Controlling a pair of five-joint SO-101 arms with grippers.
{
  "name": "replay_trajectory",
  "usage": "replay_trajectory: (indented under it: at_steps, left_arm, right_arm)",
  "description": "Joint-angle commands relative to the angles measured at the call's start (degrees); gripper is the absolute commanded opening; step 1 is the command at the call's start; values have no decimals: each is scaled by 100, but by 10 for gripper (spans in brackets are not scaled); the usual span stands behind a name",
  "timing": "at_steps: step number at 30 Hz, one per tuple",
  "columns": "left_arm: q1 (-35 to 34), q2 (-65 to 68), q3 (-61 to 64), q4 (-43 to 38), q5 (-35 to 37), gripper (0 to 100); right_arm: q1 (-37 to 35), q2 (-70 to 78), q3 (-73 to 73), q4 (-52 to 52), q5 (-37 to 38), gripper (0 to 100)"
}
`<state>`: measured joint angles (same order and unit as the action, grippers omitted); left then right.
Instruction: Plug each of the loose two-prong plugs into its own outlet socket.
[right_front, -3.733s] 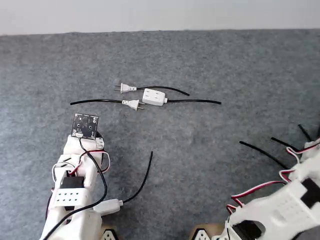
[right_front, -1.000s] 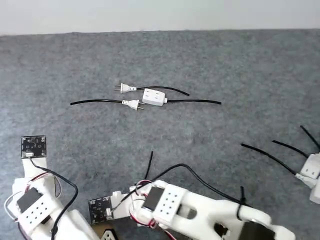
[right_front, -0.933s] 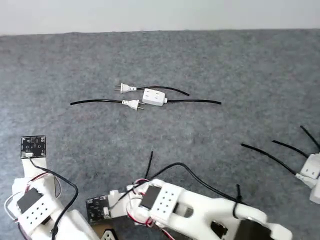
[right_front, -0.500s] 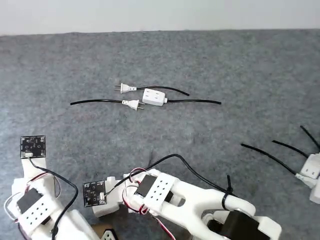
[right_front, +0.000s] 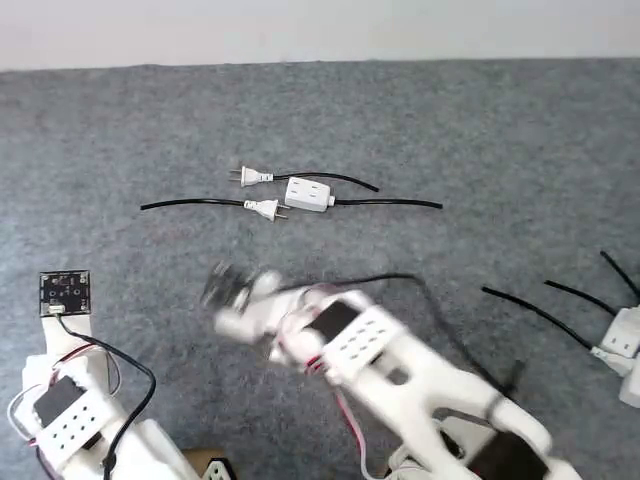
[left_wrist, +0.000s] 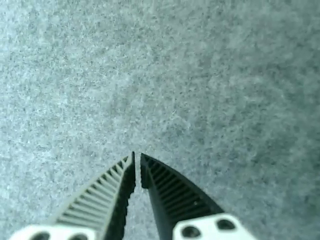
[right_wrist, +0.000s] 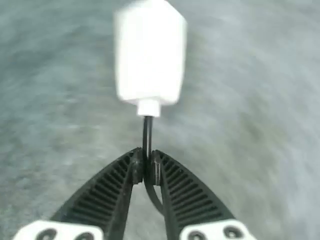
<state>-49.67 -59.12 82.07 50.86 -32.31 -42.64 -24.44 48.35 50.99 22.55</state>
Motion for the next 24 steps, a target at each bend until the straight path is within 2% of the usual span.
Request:
replay_trajectory:
  at_steps: [1,4,9,14,18,24]
  left_arm:
    - [-9,-88,-13,-123,53,15]
    - [-9,-88,-13,-123,53,15]
    - [0,-88,-13,-123,53,15]
    - [0,-88,-13,-105,53,16]
    - [114,-79,-4,-97,53,16]
    - [123,-79,-4,-97,53,16]
  right_arm:
    - [936,-884,-273,523,-782,9]
    - [1323,-1253,-26,796,-1125,9]
    - [1349,-1200,598,488,-1222,9]
    - [1323,-611,501,330,-1319,9]
    - [1323,-101,-475,532,-2136,9]
    - [1367,796,-2945,2114,-2470,9]
